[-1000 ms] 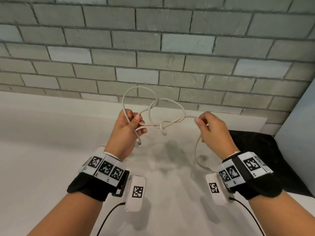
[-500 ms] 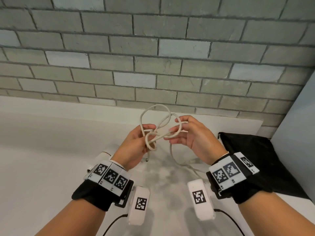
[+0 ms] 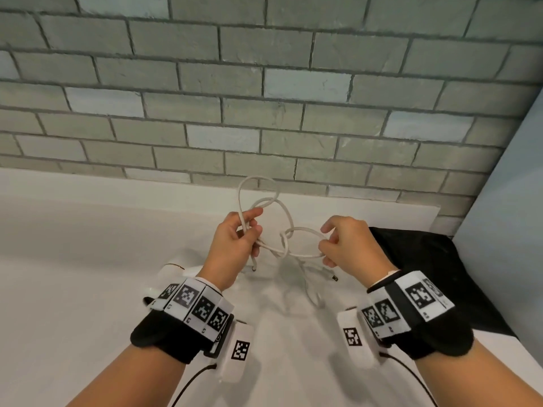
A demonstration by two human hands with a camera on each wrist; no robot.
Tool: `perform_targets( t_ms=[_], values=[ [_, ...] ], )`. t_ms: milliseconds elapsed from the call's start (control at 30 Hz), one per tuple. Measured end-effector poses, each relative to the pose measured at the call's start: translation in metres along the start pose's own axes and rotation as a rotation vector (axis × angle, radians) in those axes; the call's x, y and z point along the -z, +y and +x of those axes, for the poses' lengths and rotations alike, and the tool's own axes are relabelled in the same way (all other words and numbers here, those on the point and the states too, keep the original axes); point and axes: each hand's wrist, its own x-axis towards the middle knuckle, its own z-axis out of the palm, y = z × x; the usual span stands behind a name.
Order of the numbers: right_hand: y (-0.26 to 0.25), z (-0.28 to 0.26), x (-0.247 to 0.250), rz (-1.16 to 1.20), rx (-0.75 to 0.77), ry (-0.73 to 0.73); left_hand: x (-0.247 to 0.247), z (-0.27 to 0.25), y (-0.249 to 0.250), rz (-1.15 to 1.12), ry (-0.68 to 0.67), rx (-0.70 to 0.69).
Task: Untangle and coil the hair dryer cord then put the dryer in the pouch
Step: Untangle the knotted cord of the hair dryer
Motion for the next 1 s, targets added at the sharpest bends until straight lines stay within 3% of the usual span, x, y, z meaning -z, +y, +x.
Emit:
perform_targets(
  t_ms=[100, 200, 300, 333, 400, 533, 733, 867, 933, 1000],
  values=[
    [0.004, -0.001, 0.004, 0.427, -0.159, -0.214, -0.004, -0.002, -0.004, 0.034, -0.019, -0.026],
    [0.003, -0.004, 0.016, 0.809, -0.014, -0.260, -0.006, -0.003, -0.011, 0.073, -0.021, -0.012],
    [0.004, -0.006, 0.039, 1.461, 0.156, -0.284, -0.006, 0.000, -0.019, 0.064, 0.010, 0.074],
    [0.003, -0.008, 0.046, 1.580, 0.204, -0.328, -0.006, 0.002, -0.019, 0.059, 0.021, 0.090],
    [0.001, -0.010, 0.055, 1.575, 0.200, -0.346, -0.006, 0.005, -0.017, 0.059, 0.041, 0.086],
    [0.004, -0.009, 0.054, 1.383, 0.138, -0.243, -0.005, 0.013, -0.010, 0.069, 0.059, 0.061],
    [0.002, -0.015, 0.058, 1.369, 0.510, -0.156, -0.004, 0.009, -0.018, 0.091, 0.062, 0.088],
    [0.003, -0.020, 0.060, 1.330, 0.623, -0.135, -0.008, 0.011, -0.022, 0.066, 0.095, 0.130],
    [0.005, -0.025, 0.061, 1.348, 0.624, -0.084, -0.009, 0.013, -0.021, 0.054, 0.120, 0.142],
    [0.007, -0.026, 0.064, 1.525, 0.480, -0.059, -0.006, 0.016, -0.023, 0.046, 0.152, 0.128]
  ],
)
